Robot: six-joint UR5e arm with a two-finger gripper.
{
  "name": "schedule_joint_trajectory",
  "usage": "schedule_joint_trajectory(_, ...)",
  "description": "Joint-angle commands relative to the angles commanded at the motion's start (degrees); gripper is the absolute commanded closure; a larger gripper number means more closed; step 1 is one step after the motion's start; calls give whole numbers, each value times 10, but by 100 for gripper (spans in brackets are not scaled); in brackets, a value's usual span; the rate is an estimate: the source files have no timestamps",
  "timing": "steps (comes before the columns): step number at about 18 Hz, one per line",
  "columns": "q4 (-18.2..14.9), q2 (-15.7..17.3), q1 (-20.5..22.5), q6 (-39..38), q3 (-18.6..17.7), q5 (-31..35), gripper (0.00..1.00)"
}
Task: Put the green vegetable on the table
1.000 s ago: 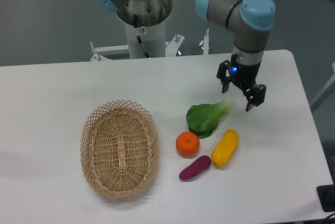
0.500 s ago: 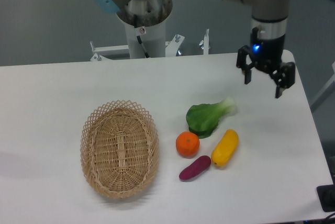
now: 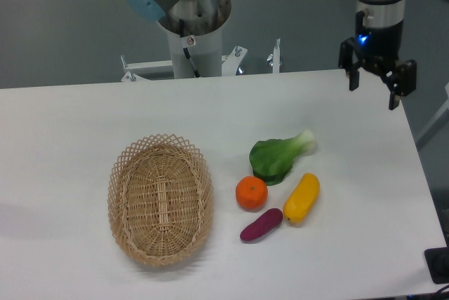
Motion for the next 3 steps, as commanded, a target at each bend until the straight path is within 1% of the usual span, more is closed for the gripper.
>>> schedule_joint_trajectory(3,0,0,0,-1,-2,-1,0)
